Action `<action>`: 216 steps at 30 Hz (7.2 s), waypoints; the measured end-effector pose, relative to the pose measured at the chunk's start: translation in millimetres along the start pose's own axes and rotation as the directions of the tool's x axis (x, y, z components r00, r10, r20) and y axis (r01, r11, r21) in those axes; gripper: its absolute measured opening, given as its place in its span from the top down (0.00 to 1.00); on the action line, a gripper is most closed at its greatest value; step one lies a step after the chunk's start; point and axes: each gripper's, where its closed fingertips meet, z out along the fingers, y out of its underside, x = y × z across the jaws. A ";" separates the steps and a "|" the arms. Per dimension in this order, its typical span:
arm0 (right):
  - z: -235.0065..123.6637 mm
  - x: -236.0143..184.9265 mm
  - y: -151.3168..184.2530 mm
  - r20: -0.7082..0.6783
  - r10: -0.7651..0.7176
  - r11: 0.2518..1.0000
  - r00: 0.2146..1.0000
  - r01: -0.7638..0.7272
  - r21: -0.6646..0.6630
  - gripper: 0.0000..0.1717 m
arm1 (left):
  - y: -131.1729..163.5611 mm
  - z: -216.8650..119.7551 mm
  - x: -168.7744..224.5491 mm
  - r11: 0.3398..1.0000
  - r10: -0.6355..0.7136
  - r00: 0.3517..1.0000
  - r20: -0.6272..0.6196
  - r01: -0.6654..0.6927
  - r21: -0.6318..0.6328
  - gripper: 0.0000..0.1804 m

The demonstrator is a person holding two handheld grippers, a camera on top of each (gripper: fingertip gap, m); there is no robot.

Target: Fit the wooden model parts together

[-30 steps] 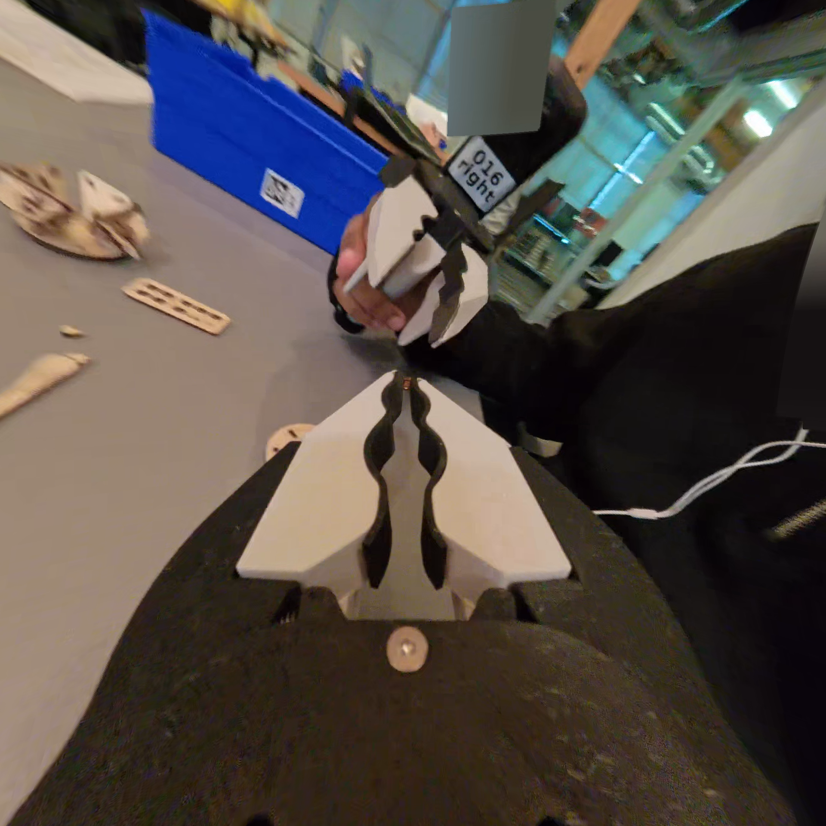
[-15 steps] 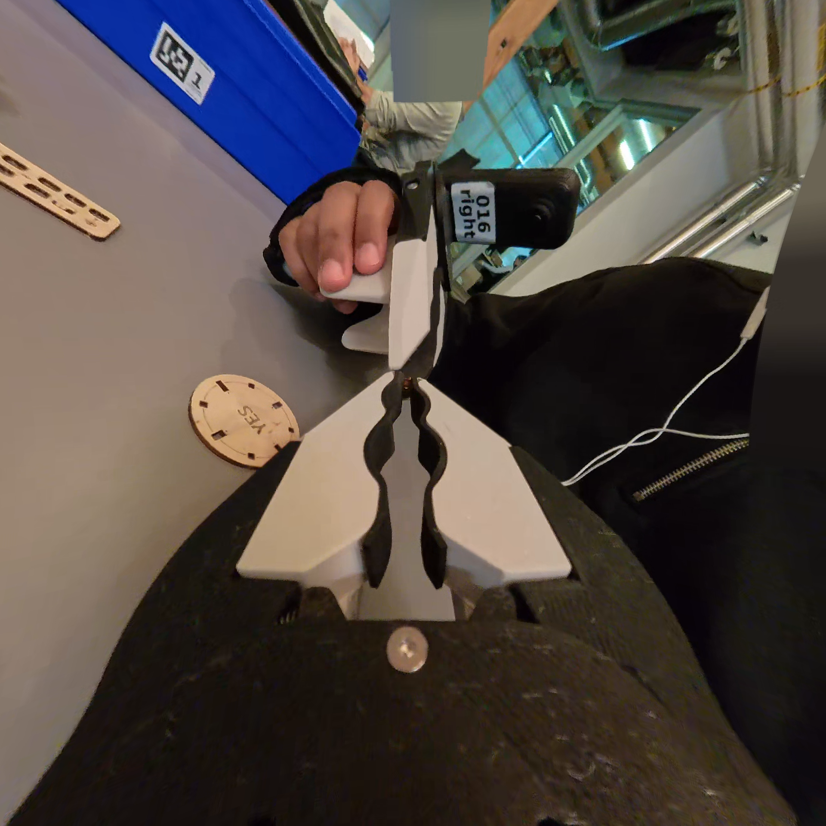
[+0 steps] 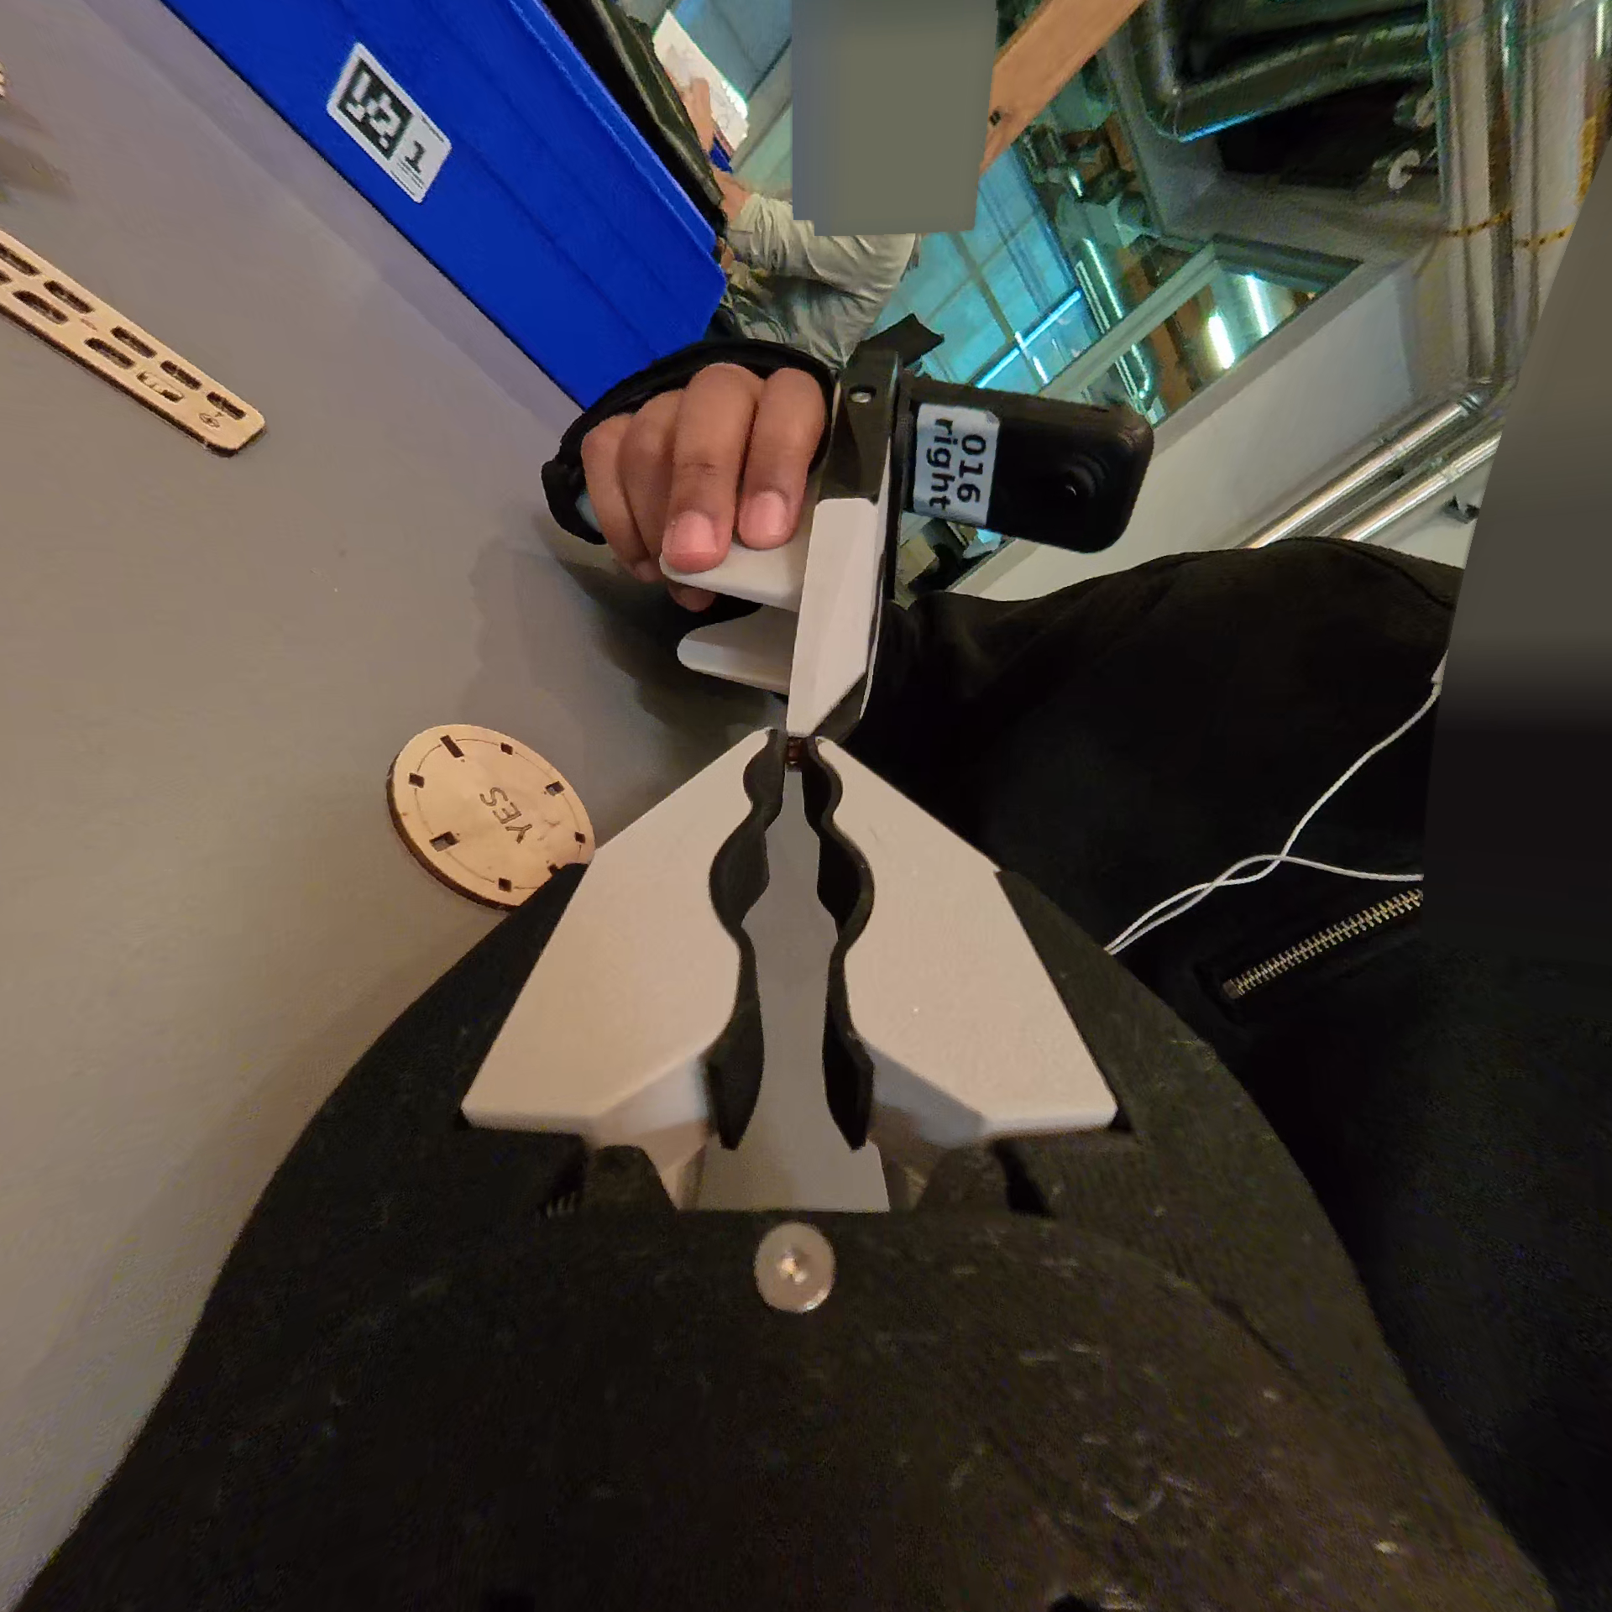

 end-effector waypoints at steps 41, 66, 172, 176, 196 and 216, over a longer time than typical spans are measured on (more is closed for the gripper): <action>-3.4 28.8 -7.6 -0.181 0.002 0.999 0.984 0.005 0.040 1.00 | -22.3 -8.2 8.9 0.987 -0.039 0.997 -0.072 0.050 0.151 1.00; 0.6 35.0 -5.1 -0.261 -0.113 0.994 0.959 0.105 -0.044 1.00 | -28.6 -11.4 4.9 0.982 0.012 1.000 -0.015 -0.009 0.191 1.00; -2.7 -4.0 -1.8 0.042 0.087 0.996 0.995 -0.088 0.006 0.97 | 5.0 1.8 5.1 0.999 -0.038 0.998 -0.059 0.037 -0.024 1.00; -2.6 -4.6 -2.3 0.042 0.075 0.997 0.996 -0.076 0.012 0.97 | 5.6 2.0 5.6 0.999 -0.043 0.997 -0.065 0.041 -0.028 1.00; -9.8 8.8 1.5 0.047 0.209 0.978 0.977 -0.208 -0.032 0.98 | -5.1 -2.9 1.2 0.999 -0.017 1.000 -0.026 0.018 0.044 0.91; -4.9 17.0 60.4 0.440 0.200 0.836 0.875 0.082 -0.543 1.00 | 10.7 -18.2 -70.4 0.990 0.122 0.779 0.614 -0.056 -0.126 1.00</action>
